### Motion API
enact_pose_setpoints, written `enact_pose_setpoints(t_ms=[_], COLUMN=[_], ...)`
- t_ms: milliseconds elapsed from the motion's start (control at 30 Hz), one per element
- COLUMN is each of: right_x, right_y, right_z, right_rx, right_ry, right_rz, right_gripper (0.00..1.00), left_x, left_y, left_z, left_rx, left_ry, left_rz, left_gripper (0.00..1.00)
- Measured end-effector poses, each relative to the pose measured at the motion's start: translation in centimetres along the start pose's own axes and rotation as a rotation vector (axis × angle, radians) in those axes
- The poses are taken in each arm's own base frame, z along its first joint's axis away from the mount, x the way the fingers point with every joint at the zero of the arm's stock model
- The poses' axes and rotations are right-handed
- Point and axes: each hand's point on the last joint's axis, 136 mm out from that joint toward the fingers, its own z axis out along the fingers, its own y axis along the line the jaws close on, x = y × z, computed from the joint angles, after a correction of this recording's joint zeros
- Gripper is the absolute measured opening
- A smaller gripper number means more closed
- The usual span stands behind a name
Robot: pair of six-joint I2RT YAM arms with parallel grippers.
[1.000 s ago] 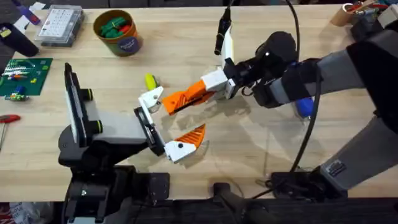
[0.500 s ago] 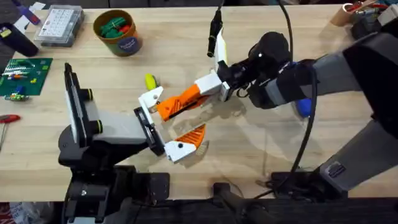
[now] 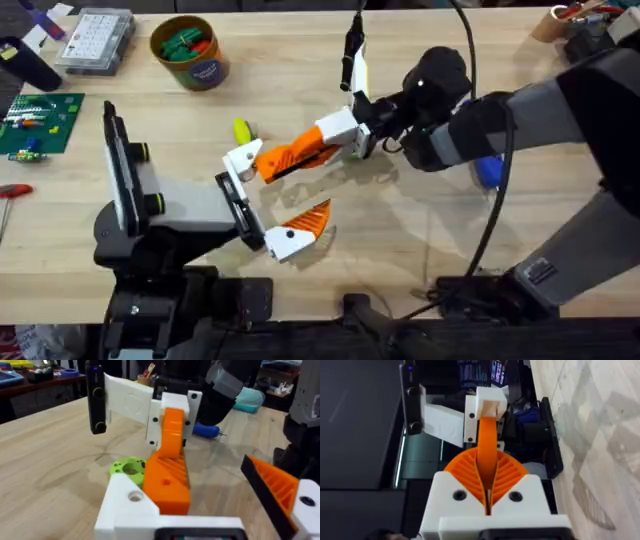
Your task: Pick up the gripper from the table and insert it into the empty holder that is missing its gripper. Then pick up a screw, insert it into the mounting hole, and use the screwdriver to tighten it. Finally, clean up the table by picking up the vegetable and placing it into the bucket.
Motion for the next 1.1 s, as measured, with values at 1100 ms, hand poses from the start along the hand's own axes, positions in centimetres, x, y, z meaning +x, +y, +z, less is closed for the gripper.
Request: enact_pose_setpoints(t_ms=[1100], right_x=[-0.8], right_y=[0.0], right_z=[1.3], right_rx=[-0.01], right_ry=[-0.054], right_rz=[0.013], right_gripper=[0.019], left_x=[0.0], left_y=[0.3], left_z=[0.0], left_rx=[-0.016], left_ry=[-0.002], left_rz=[0.005], left_gripper=[0.988])
